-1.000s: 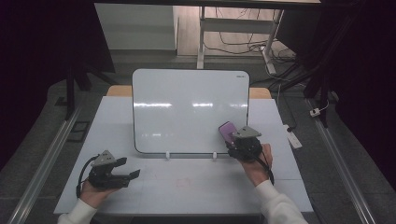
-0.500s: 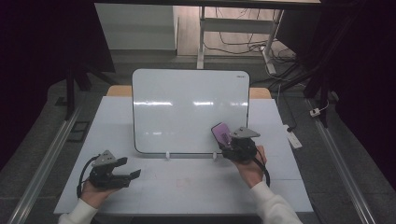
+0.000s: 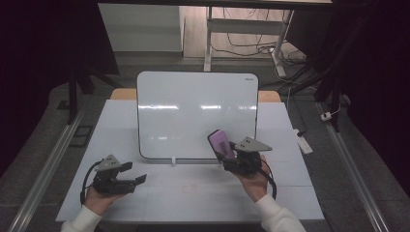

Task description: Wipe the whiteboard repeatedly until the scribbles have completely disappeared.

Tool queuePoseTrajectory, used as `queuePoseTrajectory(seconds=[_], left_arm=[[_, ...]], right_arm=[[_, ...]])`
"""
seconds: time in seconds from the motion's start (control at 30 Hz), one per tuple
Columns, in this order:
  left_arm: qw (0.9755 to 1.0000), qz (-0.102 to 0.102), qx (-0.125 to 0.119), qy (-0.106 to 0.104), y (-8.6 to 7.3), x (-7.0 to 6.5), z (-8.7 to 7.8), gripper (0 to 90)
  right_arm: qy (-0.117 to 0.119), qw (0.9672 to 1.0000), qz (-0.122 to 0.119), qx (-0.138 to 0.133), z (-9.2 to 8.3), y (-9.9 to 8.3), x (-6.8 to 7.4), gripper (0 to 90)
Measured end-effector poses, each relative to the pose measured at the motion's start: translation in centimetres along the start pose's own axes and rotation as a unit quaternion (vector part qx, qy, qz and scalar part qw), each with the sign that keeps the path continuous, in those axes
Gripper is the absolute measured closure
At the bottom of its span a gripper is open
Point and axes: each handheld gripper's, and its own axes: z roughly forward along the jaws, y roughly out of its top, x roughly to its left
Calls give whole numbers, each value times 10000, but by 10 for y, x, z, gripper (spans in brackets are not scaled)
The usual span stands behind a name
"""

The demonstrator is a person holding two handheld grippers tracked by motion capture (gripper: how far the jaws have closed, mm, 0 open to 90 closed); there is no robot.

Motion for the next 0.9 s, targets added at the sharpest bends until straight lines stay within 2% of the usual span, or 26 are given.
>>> queuePoseTrajectory(seconds=[0.17, 0.57, 0.9], left_arm=[[9999, -105, -58, -24, 1, 1, 0, 220], [9999, -75, -68, -69, 6, -2, 3, 217], [9993, -41, -220, -299, 25, -12, 9, 217]], right_arm=[[131, 9998, 20, -144, 1, -1, 4, 410], [267, 9995, 17, -166, 6, -6, 11, 410], [397, 9991, -22, -176, 11, -8, 22, 410]])
